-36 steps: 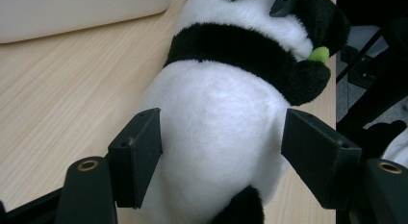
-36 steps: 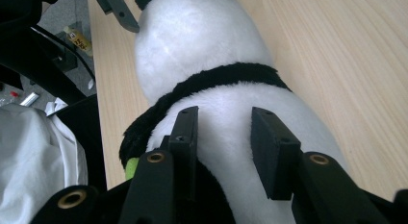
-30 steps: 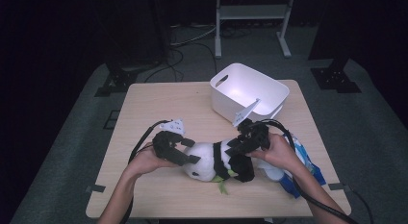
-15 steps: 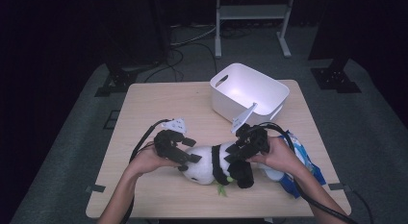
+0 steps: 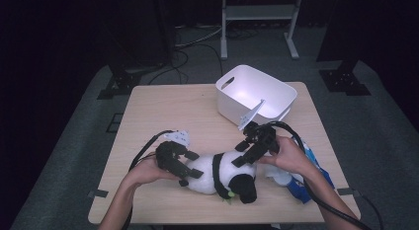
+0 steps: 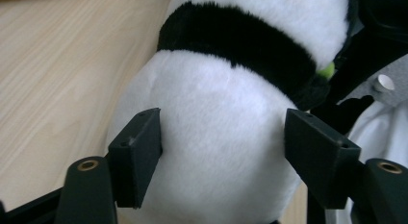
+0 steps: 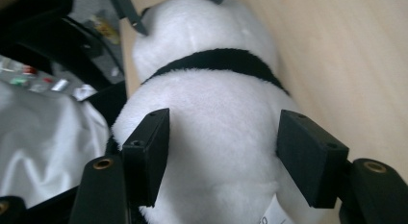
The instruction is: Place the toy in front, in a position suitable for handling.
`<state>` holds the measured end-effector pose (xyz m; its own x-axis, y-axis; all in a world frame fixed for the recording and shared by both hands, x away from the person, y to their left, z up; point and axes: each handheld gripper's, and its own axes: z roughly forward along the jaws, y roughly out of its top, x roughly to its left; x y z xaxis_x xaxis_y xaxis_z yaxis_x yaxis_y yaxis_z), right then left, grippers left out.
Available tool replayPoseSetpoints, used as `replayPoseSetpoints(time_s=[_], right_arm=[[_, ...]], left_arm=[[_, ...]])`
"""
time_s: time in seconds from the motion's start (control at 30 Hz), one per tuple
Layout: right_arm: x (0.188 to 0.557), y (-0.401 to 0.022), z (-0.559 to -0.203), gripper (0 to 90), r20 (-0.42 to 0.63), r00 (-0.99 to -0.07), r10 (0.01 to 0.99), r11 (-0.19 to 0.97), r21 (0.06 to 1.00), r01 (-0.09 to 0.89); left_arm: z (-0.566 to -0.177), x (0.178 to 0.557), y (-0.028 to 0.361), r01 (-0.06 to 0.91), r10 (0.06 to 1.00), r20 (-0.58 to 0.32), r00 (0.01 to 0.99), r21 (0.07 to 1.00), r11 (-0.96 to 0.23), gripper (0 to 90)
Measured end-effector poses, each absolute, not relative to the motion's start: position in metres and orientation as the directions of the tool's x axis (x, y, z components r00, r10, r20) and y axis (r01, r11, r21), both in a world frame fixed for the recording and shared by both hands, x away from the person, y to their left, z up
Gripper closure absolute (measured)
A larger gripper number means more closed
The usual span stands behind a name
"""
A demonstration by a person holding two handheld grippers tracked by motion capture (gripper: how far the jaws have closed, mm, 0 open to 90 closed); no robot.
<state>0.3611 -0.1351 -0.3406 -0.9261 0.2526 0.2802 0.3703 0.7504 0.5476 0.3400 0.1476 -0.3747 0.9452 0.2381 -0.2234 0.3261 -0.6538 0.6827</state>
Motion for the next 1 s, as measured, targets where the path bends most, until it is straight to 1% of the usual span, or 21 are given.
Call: replayPoseSetpoints(time_s=[0.07,0.13,0.23,0.33,0.37,0.4,0.5,0.57,0.63,0.7,0.77,0.87,1.0], right_arm=[[0.359,-0.133,-0.345,34.8,0.309,-0.922,0.234,0.766,0.526,0.37],[0.354,-0.131,-0.346,34.8,0.302,-0.927,0.221,0.772,0.526,0.355],[0.35,-0.129,-0.349,35.0,0.289,-0.93,0.228,0.784,0.512,0.351],[0.346,-0.125,-0.357,37.6,0.282,-0.93,0.235,0.802,0.485,0.349],[0.345,-0.124,-0.36,39.0,0.289,-0.929,0.231,0.801,0.486,0.35],[0.345,-0.124,-0.364,42.4,0.296,-0.929,0.222,0.802,0.487,0.347],[0.345,-0.123,-0.371,56.7,0.32,-0.924,0.211,0.794,0.495,0.352],[0.346,-0.124,-0.37,67.1,0.327,-0.921,0.212,0.782,0.508,0.36],[0.345,-0.125,-0.365,72.7,0.303,-0.93,0.207,0.779,0.524,0.344],[0.344,-0.126,-0.356,75.3,0.254,-0.945,0.205,0.769,0.555,0.317],[0.345,-0.126,-0.347,75.9,0.213,-0.953,0.215,0.766,0.568,0.3],[0.35,-0.126,-0.337,76.1,0.158,-0.961,0.226,0.76,0.588,0.276],[0.354,-0.13,-0.324,75.8,0.096,-0.967,0.236,0.732,0.637,0.242]], left_arm=[[-0.372,0.341,0.148,0.336,0.244,-0.231,0.942,0.689,-0.643,27.7],[-0.372,0.342,0.146,0.333,0.247,-0.225,0.943,0.678,-0.655,26.8],[-0.379,0.343,0.138,0.346,0.253,-0.236,0.938,0.643,-0.683,21.5],[-0.386,0.344,0.136,0.348,0.248,-0.244,0.937,0.633,-0.691,21.6],[-0.39,0.344,0.135,0.35,0.245,-0.251,0.936,0.631,-0.692,22.9],[-0.391,0.344,0.135,0.343,0.236,-0.251,0.939,0.633,-0.694,25.2],[-0.393,0.344,0.136,0.344,0.237,-0.25,0.939,0.638,-0.689,35.4],[-0.392,0.345,0.137,0.339,0.24,-0.239,0.941,0.64,-0.69,40.5],[-0.389,0.344,0.138,0.33,0.242,-0.224,0.944,0.647,-0.687,43.6],[-0.385,0.346,0.141,0.33,0.248,-0.219,0.944,0.658,-0.676,44.6],[-0.38,0.348,0.143,0.331,0.26,-0.209,0.943,0.67,-0.665,44.6],[-0.372,0.352,0.142,0.314,0.287,-0.157,0.945,0.684,-0.658,47.7],[-0.363,0.359,0.143,0.321,0.304,-0.159,0.939,0.721,-0.614,50.4]])
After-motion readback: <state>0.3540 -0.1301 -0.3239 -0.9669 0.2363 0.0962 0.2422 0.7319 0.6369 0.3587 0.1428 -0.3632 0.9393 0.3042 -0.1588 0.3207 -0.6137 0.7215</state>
